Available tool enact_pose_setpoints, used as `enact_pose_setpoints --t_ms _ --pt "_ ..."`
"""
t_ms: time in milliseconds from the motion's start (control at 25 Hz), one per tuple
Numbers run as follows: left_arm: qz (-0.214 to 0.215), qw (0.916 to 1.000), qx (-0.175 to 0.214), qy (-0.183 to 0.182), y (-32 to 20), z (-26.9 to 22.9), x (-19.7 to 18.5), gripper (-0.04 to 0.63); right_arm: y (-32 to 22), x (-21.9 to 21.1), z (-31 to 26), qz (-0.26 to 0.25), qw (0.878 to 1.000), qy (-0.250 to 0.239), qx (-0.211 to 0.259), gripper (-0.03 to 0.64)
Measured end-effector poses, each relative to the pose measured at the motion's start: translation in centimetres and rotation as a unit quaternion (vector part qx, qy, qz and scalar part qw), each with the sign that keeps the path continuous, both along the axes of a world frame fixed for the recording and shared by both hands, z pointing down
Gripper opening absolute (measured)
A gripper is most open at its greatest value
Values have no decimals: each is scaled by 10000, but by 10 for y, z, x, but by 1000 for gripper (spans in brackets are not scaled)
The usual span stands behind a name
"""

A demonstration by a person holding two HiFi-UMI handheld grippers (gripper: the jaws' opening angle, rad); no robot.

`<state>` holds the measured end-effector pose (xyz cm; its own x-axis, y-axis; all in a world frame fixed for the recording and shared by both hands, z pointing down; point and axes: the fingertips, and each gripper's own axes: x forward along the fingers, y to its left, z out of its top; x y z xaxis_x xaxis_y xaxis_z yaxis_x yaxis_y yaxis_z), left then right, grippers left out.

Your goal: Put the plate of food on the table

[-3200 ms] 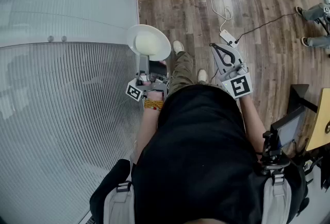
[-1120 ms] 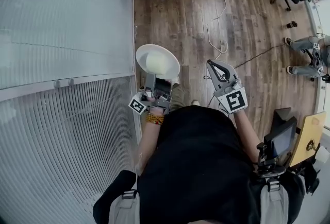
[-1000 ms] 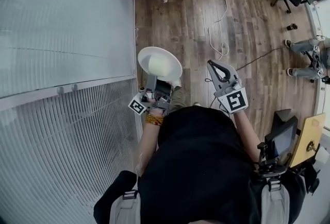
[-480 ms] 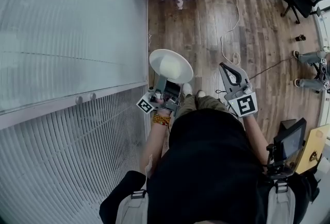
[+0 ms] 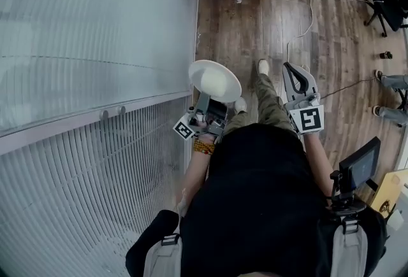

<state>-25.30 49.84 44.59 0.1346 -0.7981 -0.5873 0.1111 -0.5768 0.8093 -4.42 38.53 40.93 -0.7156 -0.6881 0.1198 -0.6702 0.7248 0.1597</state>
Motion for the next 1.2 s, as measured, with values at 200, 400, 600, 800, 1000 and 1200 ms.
enact_pose_setpoints --t_ms 200,400,600,800,1000,1200 --pt "-613 9978 -262 28 -25 12 -23 17 -49 -19 5 -241 9997 -57 -47 11" --pt "-891 9957 -246 58 -76 10 -28 17 -113 -29 8 -431 9990 -78 -103 11" --pt "-905 9955 -284 17 -146 6 -16 17 -181 -25 7 -535 9983 -202 -123 10" --pt "-748 9968 -291 -38 -222 5 3 18 -245 -4 16 -383 9986 -304 -196 10" --pt "-470 9985 -219 -193 -294 -4 29 17 -304 28 14 -179 9988 -431 -151 11" --pt "-247 9990 -170 -321 -359 -10 57 17 -357 72 22 149 9985 -476 -214 11"
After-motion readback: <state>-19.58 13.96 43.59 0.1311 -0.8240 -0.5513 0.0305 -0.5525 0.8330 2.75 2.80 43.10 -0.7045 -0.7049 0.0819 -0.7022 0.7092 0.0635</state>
